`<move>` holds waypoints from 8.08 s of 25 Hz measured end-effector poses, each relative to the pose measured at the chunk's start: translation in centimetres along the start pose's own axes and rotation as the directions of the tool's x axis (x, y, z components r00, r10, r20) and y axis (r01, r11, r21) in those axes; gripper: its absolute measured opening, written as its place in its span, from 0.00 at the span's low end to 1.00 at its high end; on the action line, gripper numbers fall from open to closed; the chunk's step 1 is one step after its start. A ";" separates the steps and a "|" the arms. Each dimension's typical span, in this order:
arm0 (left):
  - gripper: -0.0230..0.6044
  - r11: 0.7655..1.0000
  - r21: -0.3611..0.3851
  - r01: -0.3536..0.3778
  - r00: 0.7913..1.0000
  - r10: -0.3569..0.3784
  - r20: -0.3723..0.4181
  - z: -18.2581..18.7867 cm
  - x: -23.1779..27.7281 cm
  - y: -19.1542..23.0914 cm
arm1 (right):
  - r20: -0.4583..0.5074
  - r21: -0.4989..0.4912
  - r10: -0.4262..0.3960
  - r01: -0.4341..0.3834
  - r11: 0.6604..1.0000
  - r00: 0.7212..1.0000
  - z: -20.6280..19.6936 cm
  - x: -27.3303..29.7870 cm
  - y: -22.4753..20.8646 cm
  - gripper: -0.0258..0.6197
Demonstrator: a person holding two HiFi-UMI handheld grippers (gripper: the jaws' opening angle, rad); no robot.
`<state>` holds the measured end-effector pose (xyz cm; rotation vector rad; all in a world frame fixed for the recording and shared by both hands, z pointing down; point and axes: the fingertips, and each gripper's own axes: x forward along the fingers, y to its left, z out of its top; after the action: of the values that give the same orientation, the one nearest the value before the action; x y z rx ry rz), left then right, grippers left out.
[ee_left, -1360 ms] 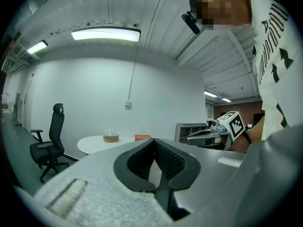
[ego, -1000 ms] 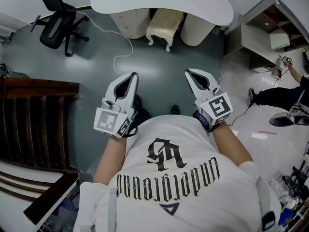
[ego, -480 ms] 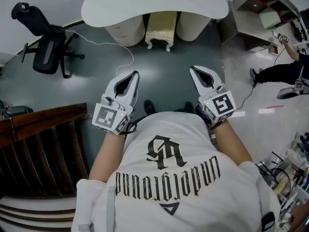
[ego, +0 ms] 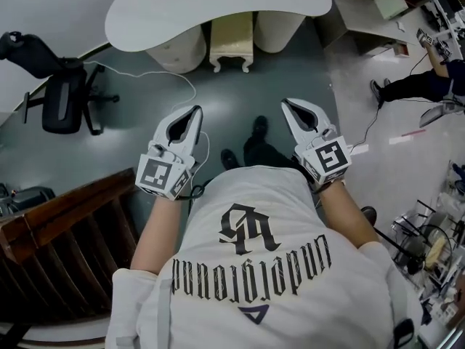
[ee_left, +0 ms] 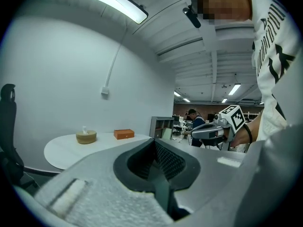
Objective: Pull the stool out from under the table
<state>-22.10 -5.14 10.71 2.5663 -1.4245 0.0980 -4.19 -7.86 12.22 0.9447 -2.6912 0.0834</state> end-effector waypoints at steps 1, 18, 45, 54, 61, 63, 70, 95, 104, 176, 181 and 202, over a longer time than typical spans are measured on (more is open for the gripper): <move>0.05 1.000 -0.002 0.012 1.000 -0.012 -0.002 -0.2 0.3 0.0 | -0.002 0.006 -0.003 0.003 1.000 1.000 -0.2 0.1 -0.1 0.04; 0.11 1.000 0.007 0.026 0.999 -0.026 -0.032 -0.9 11.9 6.2 | -0.049 0.042 0.062 -0.060 0.997 0.997 -2.9 9.4 -8.9 0.10; 0.37 0.994 0.109 0.005 0.983 0.015 -0.182 -23.2 28.4 19.4 | -0.200 0.074 0.174 -0.163 0.984 0.964 -23.5 28.7 -17.9 0.38; 0.47 0.997 0.074 -0.029 0.965 0.047 -0.259 -36.1 32.5 24.4 | -0.240 0.125 0.123 -0.095 0.988 0.963 -36.1 35.7 -19.9 0.43; 0.51 0.993 0.110 -0.041 0.956 0.071 -0.284 -45.0 36.7 28.2 | -0.261 0.105 0.086 -0.060 0.993 0.961 -44.6 39.7 -21.6 0.45; 0.52 0.994 0.098 -0.047 0.951 0.075 -0.301 -47.7 37.4 29.1 | -0.262 0.092 0.080 -0.057 0.994 0.962 -47.0 40.7 -21.4 0.45; 0.53 0.991 0.107 -0.083 0.921 0.117 -0.371 -58.9 39.1 31.8 | -0.261 0.064 -0.014 0.032 0.997 0.965 -55.8 43.2 -22.7 0.43; 0.60 0.964 0.096 -0.249 0.836 0.264 -0.481 -75.2 47.0 39.9 | -0.397 0.119 -0.156 0.220 0.968 0.905 -72.7 51.3 -27.4 0.44; 0.50 0.941 0.110 -0.320 0.824 0.334 -0.459 -75.3 47.9 40.0 | -0.385 0.131 -0.162 0.228 0.965 0.909 -73.4 50.9 -28.4 0.41; 0.55 0.969 0.023 -0.246 0.743 0.204 -0.637 -79.0 5.6 0.6 | -0.544 0.175 -0.024 0.142 0.974 0.839 -74.9 8.7 6.3 0.42; 0.55 0.976 0.005 -0.218 0.783 0.178 -0.596 -69.5 3.8 -0.6 | -0.514 0.171 -0.008 0.112 0.979 0.858 -66.6 6.6 6.7 0.42; 0.28 0.999 -0.047 0.005 0.951 -0.019 -0.307 -29.2 1.6 -9.6 | -0.213 0.050 0.113 -0.105 0.993 0.971 -24.7 -4.2 7.5 0.18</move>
<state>-11.92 4.61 38.07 2.3920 -1.2776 0.4389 0.45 4.19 34.91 0.7500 -2.5463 0.2471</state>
